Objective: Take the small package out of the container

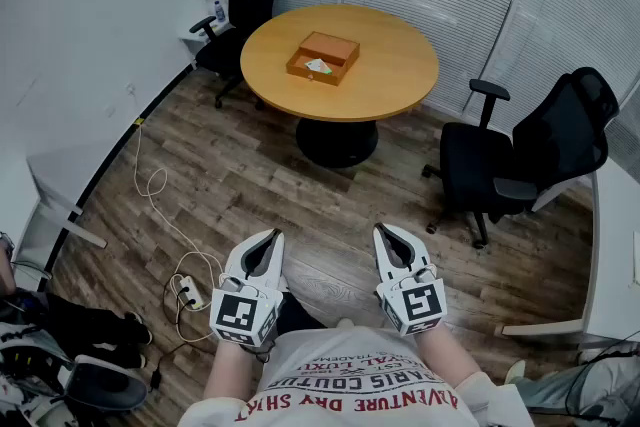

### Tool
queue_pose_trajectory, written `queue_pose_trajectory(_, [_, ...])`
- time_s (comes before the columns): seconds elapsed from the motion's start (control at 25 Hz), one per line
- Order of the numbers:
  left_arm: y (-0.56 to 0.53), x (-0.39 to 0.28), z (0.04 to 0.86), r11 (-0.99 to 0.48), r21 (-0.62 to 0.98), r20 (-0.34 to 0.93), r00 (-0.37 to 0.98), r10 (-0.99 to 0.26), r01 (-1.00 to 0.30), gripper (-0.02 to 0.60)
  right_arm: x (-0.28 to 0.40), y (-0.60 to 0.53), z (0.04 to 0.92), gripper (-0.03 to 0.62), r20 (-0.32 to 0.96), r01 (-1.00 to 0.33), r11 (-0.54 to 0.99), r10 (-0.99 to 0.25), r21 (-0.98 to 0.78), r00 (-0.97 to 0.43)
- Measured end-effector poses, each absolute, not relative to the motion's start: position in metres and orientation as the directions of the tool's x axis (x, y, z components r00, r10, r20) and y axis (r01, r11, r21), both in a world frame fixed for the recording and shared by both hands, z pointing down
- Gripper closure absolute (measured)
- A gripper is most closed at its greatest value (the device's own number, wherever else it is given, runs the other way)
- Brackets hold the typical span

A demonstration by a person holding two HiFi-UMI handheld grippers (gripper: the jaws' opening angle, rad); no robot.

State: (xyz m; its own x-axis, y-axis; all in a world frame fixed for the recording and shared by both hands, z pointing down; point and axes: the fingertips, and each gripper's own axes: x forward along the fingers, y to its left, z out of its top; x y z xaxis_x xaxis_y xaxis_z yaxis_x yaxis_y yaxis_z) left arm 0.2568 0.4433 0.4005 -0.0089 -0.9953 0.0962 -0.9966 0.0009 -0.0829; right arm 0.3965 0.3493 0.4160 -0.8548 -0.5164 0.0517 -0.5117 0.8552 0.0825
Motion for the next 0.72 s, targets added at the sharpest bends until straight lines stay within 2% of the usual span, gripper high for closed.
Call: queue_pose_trajectory(0.72, [0.425, 0.243, 0.413, 0.005, -0.079, 0.143, -0.017, -0.990, -0.997, 0.569, 0.380, 0.331, 0.431, 0.586, 0.053, -0.493, 0.870, -0.492, 0.001, -0.869])
